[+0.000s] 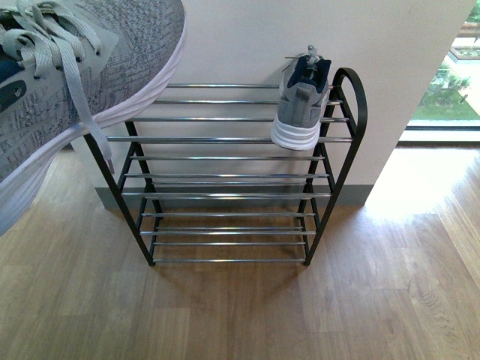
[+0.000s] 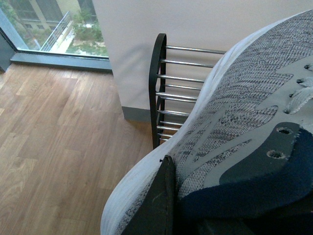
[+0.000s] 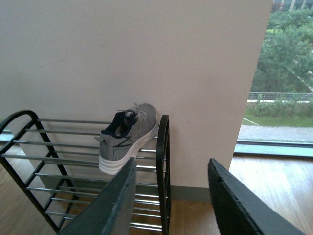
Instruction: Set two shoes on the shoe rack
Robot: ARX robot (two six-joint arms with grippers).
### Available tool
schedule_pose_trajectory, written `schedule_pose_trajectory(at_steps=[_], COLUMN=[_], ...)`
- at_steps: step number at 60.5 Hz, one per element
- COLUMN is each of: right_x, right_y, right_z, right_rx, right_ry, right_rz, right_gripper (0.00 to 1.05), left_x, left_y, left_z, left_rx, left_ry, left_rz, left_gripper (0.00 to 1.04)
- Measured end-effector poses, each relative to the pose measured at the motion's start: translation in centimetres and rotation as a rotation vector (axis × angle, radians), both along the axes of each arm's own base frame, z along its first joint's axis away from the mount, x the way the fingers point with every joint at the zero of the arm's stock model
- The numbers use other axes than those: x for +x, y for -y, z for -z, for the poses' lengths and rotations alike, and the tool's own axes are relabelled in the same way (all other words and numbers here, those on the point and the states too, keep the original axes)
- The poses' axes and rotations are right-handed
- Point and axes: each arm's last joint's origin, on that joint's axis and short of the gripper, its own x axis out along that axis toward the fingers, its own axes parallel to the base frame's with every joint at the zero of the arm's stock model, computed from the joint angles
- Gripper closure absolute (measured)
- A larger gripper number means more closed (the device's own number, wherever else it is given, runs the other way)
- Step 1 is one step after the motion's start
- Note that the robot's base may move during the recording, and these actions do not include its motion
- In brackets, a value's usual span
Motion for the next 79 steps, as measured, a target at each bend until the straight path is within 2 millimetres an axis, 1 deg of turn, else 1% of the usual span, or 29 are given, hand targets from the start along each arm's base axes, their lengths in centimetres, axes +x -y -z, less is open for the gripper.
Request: schedule_pose_trajectory(at_steps=[5,13,33,35,39,47,79], right_x=[-0.8,-1.6,-3.2,-3.3,-3.7,-4.1,-5.3], right_y=[-0.8,-1.7,-2.9,-3.3,-3.9,-3.9,-4.0], right_z=[0.7,1.4,2.5,2.6,2.9,3.4,3.2], right_rx=[-0.01,-0.017,-0.019,-0.02,-0.02,-0.021,-0.021], right_ry=[-0.001,0.0,0.001,0.001,0.002,0.016,0.029], right_rz=[0.0,-0.001,0.003,0.019,-0.015,-0.007,-0.007], right_gripper=[0.82,1.03,1.03,1.03,1.03,1.03,1.03], left_x=[0.0,0.0,0.0,0.0,0.0,0.0,0.0], left_y=[0.0,0.0,0.0,0.0,0.0,0.0,0.0], left_z=[0.0,0.0,0.0,0.0,0.0,0.0,0.0], left_rx=[0.001,0.0,0.0,0.0,0.001,0.001,0.001], left_ry=[0.0,0.0,0.0,0.0,0.0,0.0,0.0], left_rz=[-0.002,0.001,-0.001,-0.001,-0.001,-0.001,-0.001], left_gripper=[1.03,1.03,1.03,1.03,1.03,1.03,1.03])
